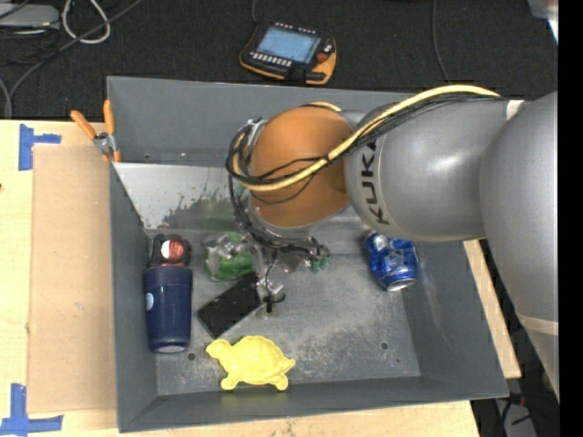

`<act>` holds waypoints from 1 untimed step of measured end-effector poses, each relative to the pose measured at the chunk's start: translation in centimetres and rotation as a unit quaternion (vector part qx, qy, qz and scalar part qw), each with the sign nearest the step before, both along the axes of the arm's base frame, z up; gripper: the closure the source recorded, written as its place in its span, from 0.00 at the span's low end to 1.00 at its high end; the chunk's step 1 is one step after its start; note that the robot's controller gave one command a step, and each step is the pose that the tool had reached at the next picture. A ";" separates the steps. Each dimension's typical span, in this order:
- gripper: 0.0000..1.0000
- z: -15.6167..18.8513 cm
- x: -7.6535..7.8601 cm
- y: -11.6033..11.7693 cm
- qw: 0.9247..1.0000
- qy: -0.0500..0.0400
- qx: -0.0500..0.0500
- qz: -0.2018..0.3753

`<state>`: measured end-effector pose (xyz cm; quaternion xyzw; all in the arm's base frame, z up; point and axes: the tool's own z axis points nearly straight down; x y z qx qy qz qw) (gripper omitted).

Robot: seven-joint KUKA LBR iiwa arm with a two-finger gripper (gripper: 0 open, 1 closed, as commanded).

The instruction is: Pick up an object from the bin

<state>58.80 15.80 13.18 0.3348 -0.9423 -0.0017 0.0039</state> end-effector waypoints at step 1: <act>0.00 -6.4 0.8 -1.3 0.995 -0.003 0.002 0.104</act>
Offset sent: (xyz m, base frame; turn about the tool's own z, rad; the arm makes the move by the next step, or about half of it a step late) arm -0.0073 -0.0153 -0.0618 -0.3482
